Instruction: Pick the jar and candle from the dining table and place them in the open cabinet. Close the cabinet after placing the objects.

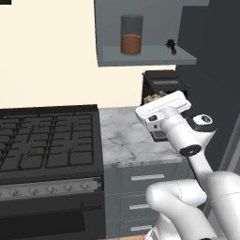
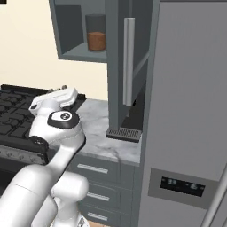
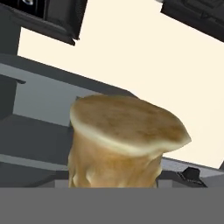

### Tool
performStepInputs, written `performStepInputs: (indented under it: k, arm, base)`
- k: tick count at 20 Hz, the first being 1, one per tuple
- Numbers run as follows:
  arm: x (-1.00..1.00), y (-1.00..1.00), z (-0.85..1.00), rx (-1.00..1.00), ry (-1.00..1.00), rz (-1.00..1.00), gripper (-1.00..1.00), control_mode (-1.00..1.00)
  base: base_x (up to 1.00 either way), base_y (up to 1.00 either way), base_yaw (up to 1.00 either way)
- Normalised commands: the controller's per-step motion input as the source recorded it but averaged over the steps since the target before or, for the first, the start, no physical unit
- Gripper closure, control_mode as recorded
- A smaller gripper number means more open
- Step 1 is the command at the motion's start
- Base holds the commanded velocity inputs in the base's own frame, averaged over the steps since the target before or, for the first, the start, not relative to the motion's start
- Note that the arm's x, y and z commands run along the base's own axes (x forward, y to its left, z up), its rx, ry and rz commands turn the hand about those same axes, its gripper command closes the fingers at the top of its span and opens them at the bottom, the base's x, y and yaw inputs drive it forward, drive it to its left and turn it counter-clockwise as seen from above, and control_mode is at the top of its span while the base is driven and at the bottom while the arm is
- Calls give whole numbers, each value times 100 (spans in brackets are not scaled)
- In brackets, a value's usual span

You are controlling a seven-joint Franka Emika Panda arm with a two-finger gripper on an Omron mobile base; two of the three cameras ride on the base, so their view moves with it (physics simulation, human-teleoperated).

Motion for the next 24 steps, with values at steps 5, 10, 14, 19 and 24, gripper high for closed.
performStepInputs:
  k: [5,10,14,19,24]
  arm:
    - [-10,0,41,0,-4,-11,100,-100]
    - [-1,0,53,0,-2,-16,100,-100]
    - [0,0,50,0,0,-16,100,-100]
    - [0,0,44,0,0,-15,100,-100]
    - [0,-2,33,0,0,-11,100,-100]
  base:
    - [0,0,0]
    - [0,0,0]
    - [0,0,0]
    - [0,0,0]
    - [0,0,0]
